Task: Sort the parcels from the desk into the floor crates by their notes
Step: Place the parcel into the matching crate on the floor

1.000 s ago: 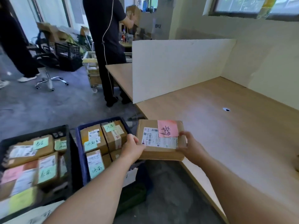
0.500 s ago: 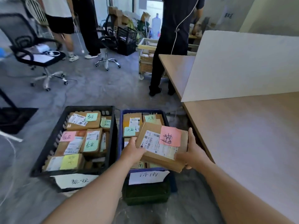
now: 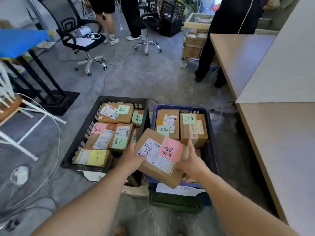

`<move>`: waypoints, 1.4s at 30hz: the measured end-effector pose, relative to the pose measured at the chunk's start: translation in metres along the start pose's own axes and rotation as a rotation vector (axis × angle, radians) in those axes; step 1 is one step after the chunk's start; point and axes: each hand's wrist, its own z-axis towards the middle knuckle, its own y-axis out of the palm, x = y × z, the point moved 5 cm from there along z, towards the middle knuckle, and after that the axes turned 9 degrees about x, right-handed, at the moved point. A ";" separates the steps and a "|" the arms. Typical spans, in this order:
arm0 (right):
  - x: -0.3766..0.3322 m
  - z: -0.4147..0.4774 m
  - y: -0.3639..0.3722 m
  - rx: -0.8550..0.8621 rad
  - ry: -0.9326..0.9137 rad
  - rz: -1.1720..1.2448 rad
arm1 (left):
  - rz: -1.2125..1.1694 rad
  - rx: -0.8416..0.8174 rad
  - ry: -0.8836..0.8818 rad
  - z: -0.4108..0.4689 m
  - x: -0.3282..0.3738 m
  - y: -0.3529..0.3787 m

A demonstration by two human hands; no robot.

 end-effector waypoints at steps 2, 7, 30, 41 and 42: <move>-0.002 0.010 0.022 -0.047 0.032 -0.003 | 0.008 0.013 -0.034 0.012 -0.017 -0.008; -0.010 0.044 0.067 -0.045 0.035 0.006 | 0.070 0.005 -0.010 0.063 -0.033 -0.027; -0.001 0.043 0.120 -0.061 -0.107 -0.302 | 0.189 0.067 0.077 0.039 -0.088 -0.005; -0.051 0.040 0.137 -0.054 -0.301 -0.161 | 0.061 -0.078 0.092 0.055 -0.093 -0.045; -0.065 0.045 0.140 -0.046 -0.324 -0.166 | 0.044 -0.086 0.097 0.062 -0.091 -0.056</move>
